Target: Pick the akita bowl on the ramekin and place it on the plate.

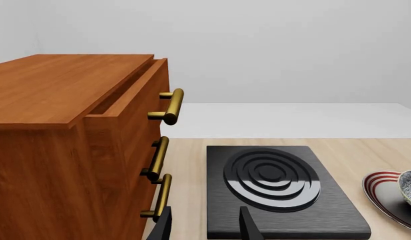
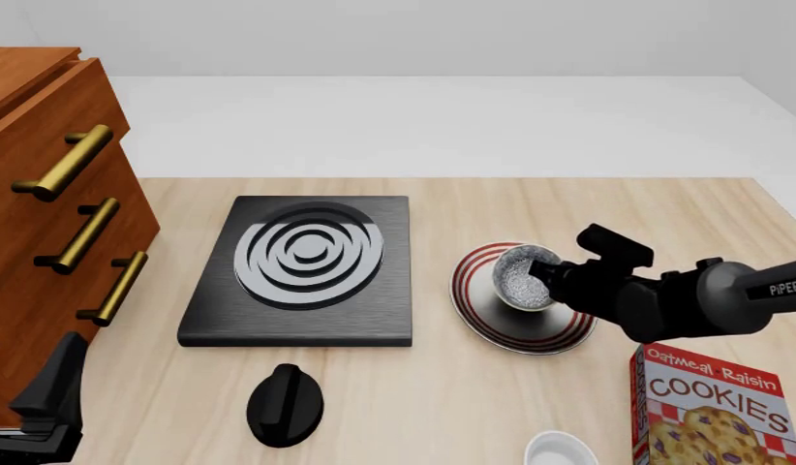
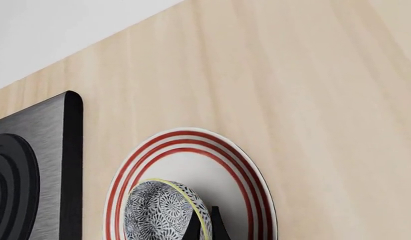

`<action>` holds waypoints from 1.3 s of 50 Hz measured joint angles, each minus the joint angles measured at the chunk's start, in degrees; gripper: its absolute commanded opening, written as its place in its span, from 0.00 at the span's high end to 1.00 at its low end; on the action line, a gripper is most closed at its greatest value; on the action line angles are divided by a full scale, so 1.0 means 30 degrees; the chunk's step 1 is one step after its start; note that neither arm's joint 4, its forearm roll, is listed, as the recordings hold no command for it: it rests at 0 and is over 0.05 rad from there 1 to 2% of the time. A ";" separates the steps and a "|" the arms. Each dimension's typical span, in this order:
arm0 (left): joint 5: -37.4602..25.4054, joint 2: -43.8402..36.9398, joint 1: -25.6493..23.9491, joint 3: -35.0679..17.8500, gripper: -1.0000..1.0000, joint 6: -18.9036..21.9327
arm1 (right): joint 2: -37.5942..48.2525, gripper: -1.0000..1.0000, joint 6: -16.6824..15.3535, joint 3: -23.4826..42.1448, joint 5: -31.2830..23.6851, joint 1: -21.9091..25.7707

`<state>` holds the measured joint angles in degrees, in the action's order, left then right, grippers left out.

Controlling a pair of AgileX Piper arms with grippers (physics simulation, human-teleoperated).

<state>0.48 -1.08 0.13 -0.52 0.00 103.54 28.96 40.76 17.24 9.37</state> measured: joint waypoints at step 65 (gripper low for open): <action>-0.0233 0.0159 0.0002 -0.0074 0.00 0.0004 | -1.6794 0.00 -0.2140 -0.1011 -0.8869 -0.1616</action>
<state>-0.22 -0.60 0.14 -0.75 0.01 53.16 22.55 37.72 -9.36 4.53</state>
